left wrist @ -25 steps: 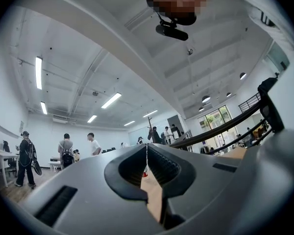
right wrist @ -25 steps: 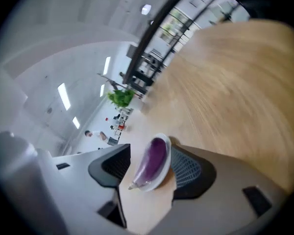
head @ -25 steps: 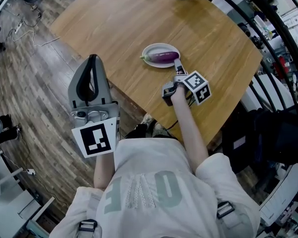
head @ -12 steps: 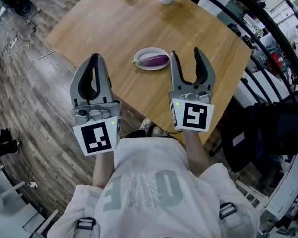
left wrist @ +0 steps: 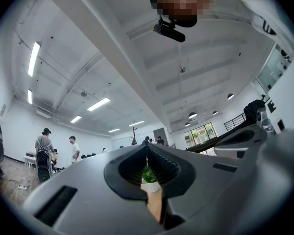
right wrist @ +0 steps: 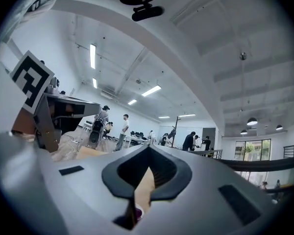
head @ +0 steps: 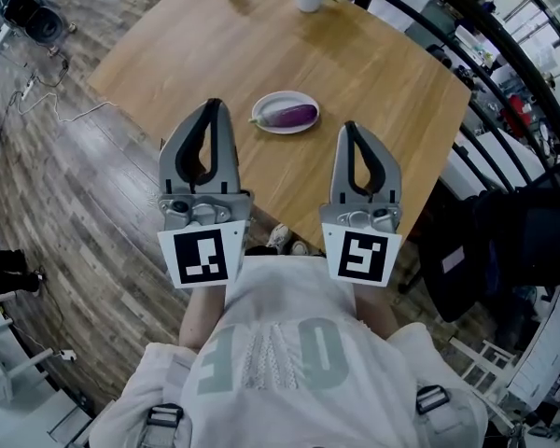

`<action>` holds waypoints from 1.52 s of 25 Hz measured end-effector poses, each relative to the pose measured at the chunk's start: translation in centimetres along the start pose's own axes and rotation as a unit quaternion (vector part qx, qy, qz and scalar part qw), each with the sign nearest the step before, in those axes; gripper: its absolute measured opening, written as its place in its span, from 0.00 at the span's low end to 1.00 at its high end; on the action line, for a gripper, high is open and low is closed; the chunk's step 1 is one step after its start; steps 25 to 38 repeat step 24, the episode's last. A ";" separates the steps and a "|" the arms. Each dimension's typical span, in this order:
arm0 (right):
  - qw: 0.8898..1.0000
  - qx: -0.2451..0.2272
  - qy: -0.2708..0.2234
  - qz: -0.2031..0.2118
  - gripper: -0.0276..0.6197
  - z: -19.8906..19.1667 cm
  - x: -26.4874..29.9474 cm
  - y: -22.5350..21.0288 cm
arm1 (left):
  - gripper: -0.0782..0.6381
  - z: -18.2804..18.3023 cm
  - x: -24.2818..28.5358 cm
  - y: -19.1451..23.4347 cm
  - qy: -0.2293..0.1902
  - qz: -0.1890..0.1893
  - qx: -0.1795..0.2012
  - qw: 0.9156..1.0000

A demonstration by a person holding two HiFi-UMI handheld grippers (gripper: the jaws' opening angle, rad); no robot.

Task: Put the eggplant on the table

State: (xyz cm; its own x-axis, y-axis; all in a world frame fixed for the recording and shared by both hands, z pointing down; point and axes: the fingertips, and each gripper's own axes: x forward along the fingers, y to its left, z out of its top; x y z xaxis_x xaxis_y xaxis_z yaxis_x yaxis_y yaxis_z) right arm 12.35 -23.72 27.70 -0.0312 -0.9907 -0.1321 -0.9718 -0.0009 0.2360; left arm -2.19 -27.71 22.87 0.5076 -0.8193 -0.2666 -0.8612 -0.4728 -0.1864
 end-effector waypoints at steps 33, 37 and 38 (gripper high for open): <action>1.000 0.012 -0.001 0.008 0.07 0.1 -0.4 0.1 | 0.13 0.2 -0.6 -0.1 0.001 0.005 0.012 1.000; 1.000 0.012 -0.001 0.008 0.07 0.1 -0.4 0.1 | 0.13 0.2 -0.6 -0.1 0.001 0.005 0.012 1.000; 1.000 0.012 -0.001 0.008 0.07 0.1 -0.4 0.1 | 0.13 0.2 -0.6 -0.1 0.001 0.005 0.012 1.000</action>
